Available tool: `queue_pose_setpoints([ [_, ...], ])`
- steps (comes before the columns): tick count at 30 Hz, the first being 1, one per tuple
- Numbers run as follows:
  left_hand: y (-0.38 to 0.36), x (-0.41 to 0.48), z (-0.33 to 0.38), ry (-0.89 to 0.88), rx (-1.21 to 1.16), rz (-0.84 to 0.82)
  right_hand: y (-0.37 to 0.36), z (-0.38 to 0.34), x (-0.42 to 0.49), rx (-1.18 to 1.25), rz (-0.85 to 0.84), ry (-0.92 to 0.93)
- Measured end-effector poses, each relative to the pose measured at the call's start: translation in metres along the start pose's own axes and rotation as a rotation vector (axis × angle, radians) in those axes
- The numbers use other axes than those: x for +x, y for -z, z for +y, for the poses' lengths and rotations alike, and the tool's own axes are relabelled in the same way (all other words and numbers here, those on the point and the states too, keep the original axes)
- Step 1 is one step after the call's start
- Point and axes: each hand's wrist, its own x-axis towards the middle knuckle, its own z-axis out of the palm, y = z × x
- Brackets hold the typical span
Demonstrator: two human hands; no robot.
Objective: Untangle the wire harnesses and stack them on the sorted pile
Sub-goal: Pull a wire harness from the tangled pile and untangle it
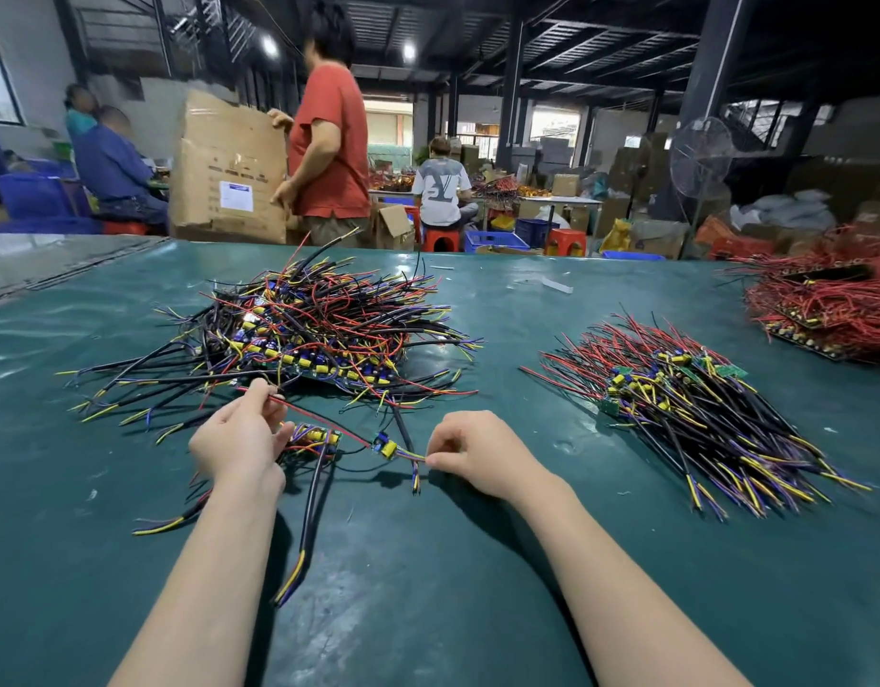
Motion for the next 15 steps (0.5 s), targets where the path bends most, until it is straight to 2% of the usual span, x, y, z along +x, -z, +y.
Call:
queue_pose_setpoints([
  [3,0.000,0.002,-0.005,-0.016,0.064,-0.020,0.001,0.006,0.001,-0.242,0.057,-0.001],
  [6,0.000,0.000,-0.011,-0.152,0.181,-0.031,0.013,0.019,-0.003,-0.344,0.291,-0.131],
  [8,0.004,0.000,-0.015,-0.321,0.418,0.010,0.023,0.029,-0.008,-0.360,0.447,-0.281],
  [10,0.007,0.000,-0.016,-0.463,0.700,0.026,0.033,0.038,-0.013,-0.354,0.529,-0.454],
  [12,0.007,-0.001,-0.015,-0.459,0.942,-0.039,0.043,0.047,-0.013,-0.365,0.544,-0.589],
  [15,0.002,-0.006,-0.014,-0.343,1.195,-0.147,0.059,0.061,-0.008,-0.416,0.525,-0.710],
])
